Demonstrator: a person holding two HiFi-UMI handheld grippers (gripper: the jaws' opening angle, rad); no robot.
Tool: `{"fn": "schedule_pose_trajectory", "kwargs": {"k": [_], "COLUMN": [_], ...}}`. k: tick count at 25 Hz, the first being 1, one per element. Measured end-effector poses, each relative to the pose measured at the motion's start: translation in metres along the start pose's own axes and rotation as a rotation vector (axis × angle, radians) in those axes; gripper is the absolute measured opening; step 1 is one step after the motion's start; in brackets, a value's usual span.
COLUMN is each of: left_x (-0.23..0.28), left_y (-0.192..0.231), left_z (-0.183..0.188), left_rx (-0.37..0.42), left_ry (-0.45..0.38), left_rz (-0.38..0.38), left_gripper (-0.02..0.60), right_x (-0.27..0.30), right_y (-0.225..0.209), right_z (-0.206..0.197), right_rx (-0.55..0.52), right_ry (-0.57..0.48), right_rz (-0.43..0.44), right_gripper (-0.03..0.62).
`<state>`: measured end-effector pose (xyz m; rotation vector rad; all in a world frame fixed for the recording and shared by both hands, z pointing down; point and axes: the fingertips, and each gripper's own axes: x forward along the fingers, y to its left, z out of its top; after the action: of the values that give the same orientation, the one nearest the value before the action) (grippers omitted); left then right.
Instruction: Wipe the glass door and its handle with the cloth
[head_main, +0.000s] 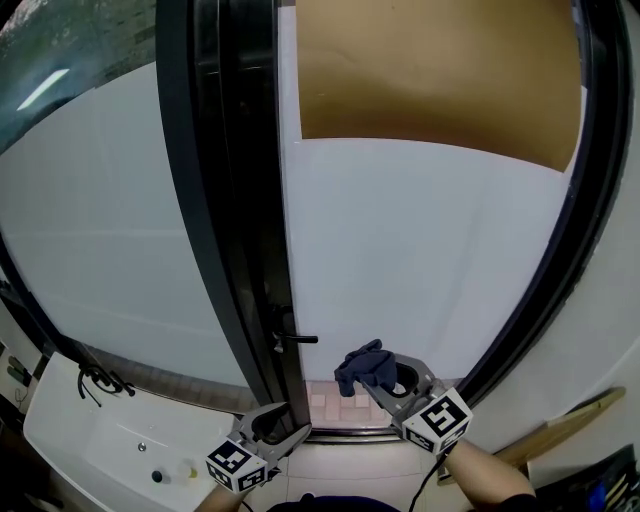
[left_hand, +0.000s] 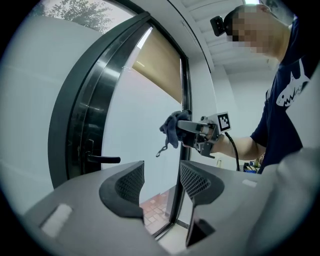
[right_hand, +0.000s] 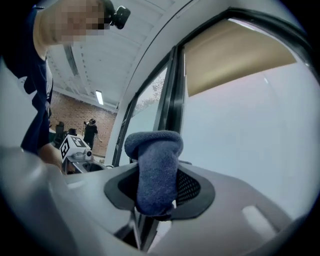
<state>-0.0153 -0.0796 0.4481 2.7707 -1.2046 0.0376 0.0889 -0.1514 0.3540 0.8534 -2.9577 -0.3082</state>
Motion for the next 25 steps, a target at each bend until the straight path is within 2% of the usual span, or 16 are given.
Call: {"fn": "schedule_pose_trajectory", "kwargs": {"k": [7,14,21,23,25], "left_x": [-0.006,-0.016,-0.03,-0.033,-0.034], "left_y": [0.038,0.074,0.089,0.095,0.098], "left_z": [-0.003,-0.009,-0.012,-0.017,-0.019], "left_rx": [-0.021,-0.049,-0.063,-0.073,-0.078], "left_ry": [0.0,-0.005,-0.008,-0.017,-0.019], "left_rz": [-0.019,-0.011,-0.007,-0.006,-0.01], "left_gripper": [0.222,0.222,0.222,0.222,0.222], "right_x": [0.107,0.203,0.257,0.269,0.278], "right_y": [-0.004,0.002,0.009,0.01,0.007], "right_z": [0.02,0.015,-0.002,-0.006,-0.011], "right_rx": [-0.271,-0.683,-1.077,-1.156,-1.189], "right_ry": [0.06,0.195,0.285,0.304,0.333], "right_rz": [0.086,0.132,0.146,0.134,0.121], "right_gripper": [0.137,0.137,0.137,0.137,0.137]}}
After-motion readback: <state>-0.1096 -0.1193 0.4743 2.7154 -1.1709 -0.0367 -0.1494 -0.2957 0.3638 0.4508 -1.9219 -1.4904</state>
